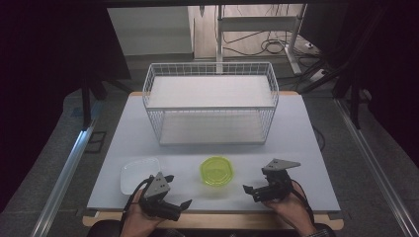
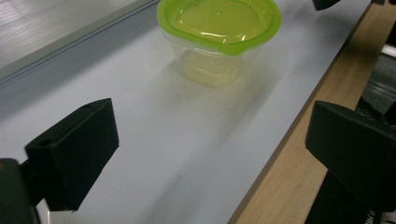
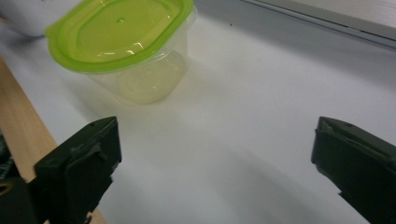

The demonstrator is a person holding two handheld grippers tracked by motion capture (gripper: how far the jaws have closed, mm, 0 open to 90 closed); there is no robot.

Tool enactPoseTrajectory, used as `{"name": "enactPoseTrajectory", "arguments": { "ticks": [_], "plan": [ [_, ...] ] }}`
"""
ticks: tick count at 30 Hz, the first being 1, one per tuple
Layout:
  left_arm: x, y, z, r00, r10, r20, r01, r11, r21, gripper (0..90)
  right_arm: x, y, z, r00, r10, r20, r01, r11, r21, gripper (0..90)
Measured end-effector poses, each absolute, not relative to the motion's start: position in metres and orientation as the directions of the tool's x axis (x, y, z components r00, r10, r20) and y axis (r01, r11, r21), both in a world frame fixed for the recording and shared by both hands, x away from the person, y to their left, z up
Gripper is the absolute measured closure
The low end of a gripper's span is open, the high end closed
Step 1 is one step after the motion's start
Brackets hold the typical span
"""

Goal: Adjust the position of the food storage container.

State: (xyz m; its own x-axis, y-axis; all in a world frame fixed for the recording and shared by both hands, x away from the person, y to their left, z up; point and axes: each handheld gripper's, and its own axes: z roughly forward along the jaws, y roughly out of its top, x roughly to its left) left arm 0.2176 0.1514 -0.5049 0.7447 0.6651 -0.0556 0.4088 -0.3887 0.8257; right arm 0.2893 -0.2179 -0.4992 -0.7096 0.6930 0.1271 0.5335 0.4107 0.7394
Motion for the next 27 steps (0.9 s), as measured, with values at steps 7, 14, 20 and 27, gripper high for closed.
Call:
{"name": "enactPoseTrajectory", "arguments": {
  "ticks": [7,14,20,27],
  "plan": [
    [0.217,0.155,-0.51,0.747,0.662,-0.062,0.398,-0.371,0.839,6.0,0.289,-0.217,-0.498,-0.706,0.697,0.126,0.539,0.412,0.735,14.7],
    [0.217,0.154,-0.515,0.762,0.647,-0.033,0.376,-0.401,0.835,7.1,0.29,-0.217,-0.498,-0.712,0.69,0.134,0.542,0.417,0.73,22.3],
    [0.215,0.156,-0.513,0.777,0.629,-0.026,0.353,-0.4,0.846,6.0,0.289,-0.217,-0.493,-0.725,0.679,0.118,0.522,0.428,0.738,34.5],
    [0.215,0.157,-0.513,0.784,0.619,-0.051,0.354,-0.378,0.856,4.3,0.292,-0.214,-0.486,-0.743,0.658,0.126,0.51,0.434,0.742,49.6]
  ]
}}
